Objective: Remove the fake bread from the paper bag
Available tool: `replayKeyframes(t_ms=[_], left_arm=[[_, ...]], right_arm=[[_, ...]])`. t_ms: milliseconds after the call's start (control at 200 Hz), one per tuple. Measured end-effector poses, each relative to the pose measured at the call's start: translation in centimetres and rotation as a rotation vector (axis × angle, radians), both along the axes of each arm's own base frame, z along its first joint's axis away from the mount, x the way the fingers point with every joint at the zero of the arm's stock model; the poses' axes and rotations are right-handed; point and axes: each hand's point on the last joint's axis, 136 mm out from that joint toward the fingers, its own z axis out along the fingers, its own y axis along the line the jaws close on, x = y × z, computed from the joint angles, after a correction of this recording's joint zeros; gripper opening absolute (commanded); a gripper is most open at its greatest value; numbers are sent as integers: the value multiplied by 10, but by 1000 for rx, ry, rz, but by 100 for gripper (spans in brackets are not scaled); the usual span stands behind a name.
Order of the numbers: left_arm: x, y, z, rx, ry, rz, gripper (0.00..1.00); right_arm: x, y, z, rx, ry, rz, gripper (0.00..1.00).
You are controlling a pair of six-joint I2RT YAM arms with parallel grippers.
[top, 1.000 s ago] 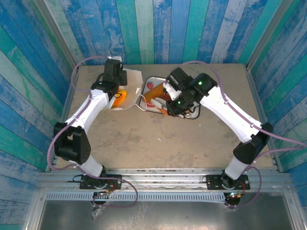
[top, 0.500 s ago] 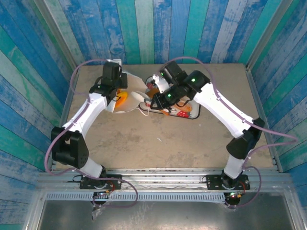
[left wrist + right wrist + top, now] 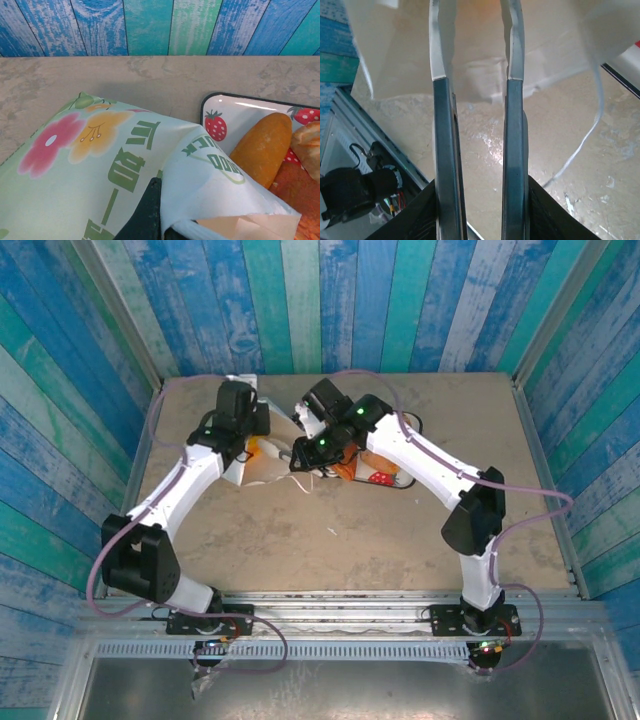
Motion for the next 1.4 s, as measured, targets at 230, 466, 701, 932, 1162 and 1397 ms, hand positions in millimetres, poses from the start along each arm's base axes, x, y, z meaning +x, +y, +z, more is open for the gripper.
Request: replayKeyframes(t_ms=[230, 466, 701, 932, 1162, 1397], left_arm=[[-20, -2, 8, -34, -19, -38, 2], [-32, -6, 13, -75, -38, -68, 3], [-32, -10, 10, -104, -42, -80, 3], [-33, -16, 6, -137, -38, -93, 3], [-37, -23, 3, -151, -25, -118, 3], [-37, -24, 2, -153, -23, -123, 3]], right_arm=[[10, 13, -19, 17, 34, -39, 42], [14, 19, -26, 39, 50, -73, 46], [10, 17, -42, 14, 85, -88, 49], [11, 17, -53, -2, 97, -102, 49], [14, 20, -90, -51, 147, -113, 51], [18, 28, -95, -25, 158, -119, 53]])
